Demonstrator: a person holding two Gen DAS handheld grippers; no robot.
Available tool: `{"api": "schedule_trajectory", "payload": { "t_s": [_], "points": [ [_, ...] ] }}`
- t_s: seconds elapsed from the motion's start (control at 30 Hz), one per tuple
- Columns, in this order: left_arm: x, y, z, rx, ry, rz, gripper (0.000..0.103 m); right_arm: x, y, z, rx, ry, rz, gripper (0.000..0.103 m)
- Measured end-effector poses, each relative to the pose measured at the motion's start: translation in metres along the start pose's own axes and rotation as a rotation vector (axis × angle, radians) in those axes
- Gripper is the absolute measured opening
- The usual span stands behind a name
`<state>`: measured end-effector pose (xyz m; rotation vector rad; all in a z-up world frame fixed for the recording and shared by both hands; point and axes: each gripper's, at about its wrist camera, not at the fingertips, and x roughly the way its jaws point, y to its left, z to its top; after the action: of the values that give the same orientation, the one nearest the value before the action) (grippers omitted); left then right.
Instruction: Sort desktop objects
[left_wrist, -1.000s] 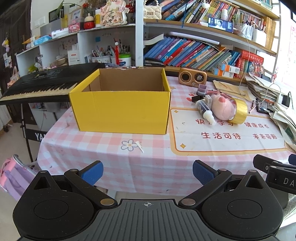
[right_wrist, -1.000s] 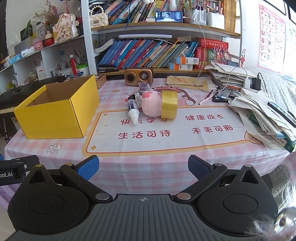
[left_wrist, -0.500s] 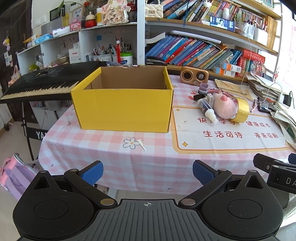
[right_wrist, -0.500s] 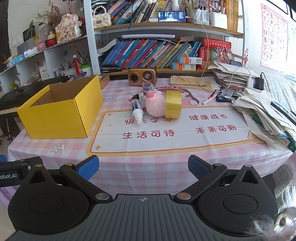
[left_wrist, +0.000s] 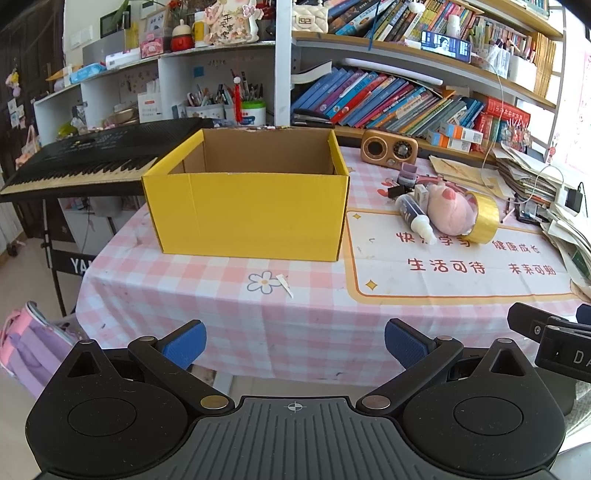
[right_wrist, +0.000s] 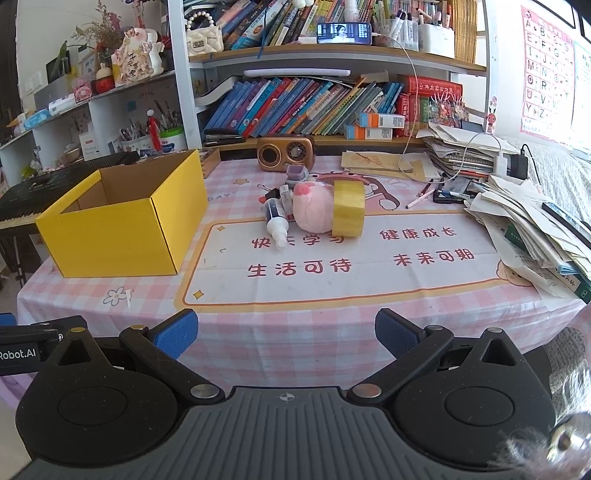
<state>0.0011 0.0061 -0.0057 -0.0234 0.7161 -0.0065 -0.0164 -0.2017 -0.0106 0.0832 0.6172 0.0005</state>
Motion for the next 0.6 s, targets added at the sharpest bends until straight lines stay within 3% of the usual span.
{"api": "schedule_trajectory", "payload": {
  "t_s": [0.6],
  "points": [
    [0.0026, 0.0029, -0.0008, -0.007, 0.004, -0.002, 0.103, -0.0001, 0.0012, -0.0001, 0.000, 0.001, -0.001, 0.103]
  ]
}}
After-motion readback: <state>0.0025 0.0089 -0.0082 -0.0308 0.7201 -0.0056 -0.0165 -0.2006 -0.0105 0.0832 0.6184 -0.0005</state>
